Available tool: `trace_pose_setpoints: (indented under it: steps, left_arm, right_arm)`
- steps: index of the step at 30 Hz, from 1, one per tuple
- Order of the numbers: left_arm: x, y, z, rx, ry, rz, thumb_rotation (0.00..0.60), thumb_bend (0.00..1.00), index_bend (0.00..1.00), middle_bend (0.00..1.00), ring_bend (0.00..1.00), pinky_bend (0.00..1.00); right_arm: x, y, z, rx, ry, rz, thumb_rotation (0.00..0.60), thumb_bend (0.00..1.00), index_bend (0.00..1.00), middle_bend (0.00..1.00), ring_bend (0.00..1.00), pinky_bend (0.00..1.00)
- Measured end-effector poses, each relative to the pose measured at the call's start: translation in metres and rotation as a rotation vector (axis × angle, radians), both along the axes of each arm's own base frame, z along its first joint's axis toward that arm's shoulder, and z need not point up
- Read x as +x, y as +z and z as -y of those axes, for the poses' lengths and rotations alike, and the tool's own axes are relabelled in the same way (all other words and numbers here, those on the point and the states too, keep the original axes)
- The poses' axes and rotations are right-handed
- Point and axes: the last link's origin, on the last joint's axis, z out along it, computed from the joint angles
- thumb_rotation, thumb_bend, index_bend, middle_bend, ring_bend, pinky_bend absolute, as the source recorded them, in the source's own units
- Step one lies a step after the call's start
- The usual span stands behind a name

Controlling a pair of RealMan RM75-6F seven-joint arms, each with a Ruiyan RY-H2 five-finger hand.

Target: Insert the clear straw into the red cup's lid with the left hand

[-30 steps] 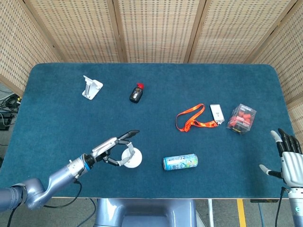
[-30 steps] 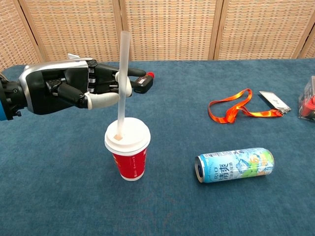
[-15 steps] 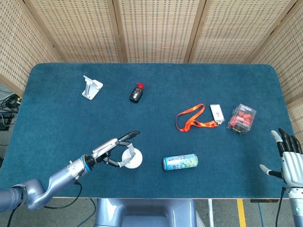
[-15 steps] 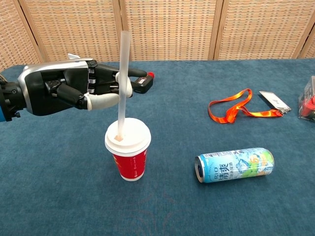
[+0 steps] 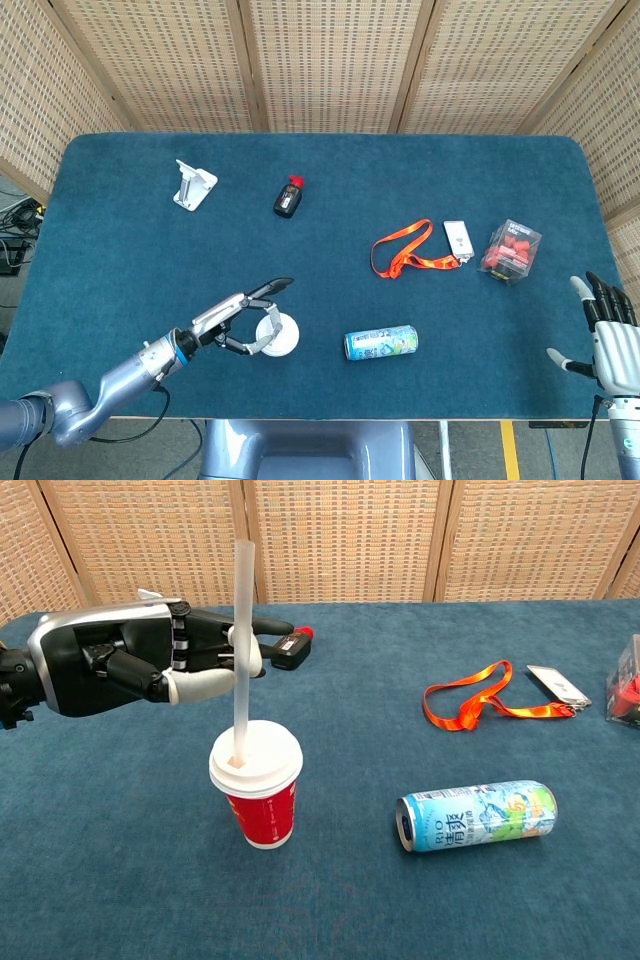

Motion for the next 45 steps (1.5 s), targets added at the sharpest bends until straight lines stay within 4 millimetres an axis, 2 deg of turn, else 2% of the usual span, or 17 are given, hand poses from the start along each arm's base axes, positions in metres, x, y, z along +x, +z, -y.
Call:
trace_pose_setpoints:
  steps: [10, 11, 13, 15, 17, 23, 37, 45]
  left_arm:
    - [-0.006, -0.008, -0.001, -0.005, 0.014, -0.025, 0.6, 0.45, 0.6, 0.0, 0.0, 0.0]
    - [-0.007, -0.009, -0.001, -0.002, 0.014, -0.032, 0.6, 0.45, 0.58, 0.0, 0.0, 0.0]
    - [-0.009, -0.011, -0.002, 0.006, 0.008, -0.047, 0.6, 0.44, 0.46, 0.0, 0.0, 0.0]
    - [-0.011, -0.012, -0.003, 0.009, 0.005, -0.058, 0.6, 0.41, 0.28, 0.0, 0.0, 0.0]
    - [-0.014, -0.013, -0.003, 0.007, 0.002, -0.071, 0.6, 0.37, 0.2, 0.0, 0.0, 0.0]
    - [-0.017, -0.014, -0.006, 0.02, -0.006, -0.091, 0.6, 0.37, 0.11, 0.0, 0.0, 0.0]
    - [-0.018, -0.004, -0.01, 0.038, 0.044, -0.035, 0.6, 0.36, 0.09, 0.0, 0.0, 0.0]
    - [-0.001, 0.016, -0.013, 0.067, 0.052, 0.035, 0.6, 0.39, 0.1, 0.0, 0.0, 0.0]
  right_arm:
    - [0.0, 0.001, 0.0, -0.003, 0.001, 0.003, 0.6, 0.07, 0.04, 0.0, 0.0, 0.0]
    - [0.0, 0.001, 0.0, -0.003, 0.001, 0.003, 0.6, 0.07, 0.04, 0.0, 0.0, 0.0]
    - [0.0, 0.001, 0.0, -0.004, 0.002, 0.003, 0.6, 0.07, 0.04, 0.0, 0.0, 0.0]
    - [0.0, 0.001, 0.0, -0.004, 0.002, 0.002, 0.6, 0.07, 0.04, 0.0, 0.0, 0.0]
    - [0.0, 0.001, 0.0, -0.003, 0.002, 0.002, 0.6, 0.07, 0.04, 0.0, 0.0, 0.0]
    - [0.001, 0.0, 0.0, -0.001, 0.003, 0.0, 0.6, 0.07, 0.04, 0.0, 0.0, 0.0]
    - [0.002, 0.001, -0.001, -0.004, 0.007, 0.0, 0.6, 0.07, 0.04, 0.0, 0.0, 0.0]
    - [0.003, 0.001, -0.001, -0.007, 0.01, 0.001, 0.6, 0.07, 0.04, 0.0, 0.0, 0.0]
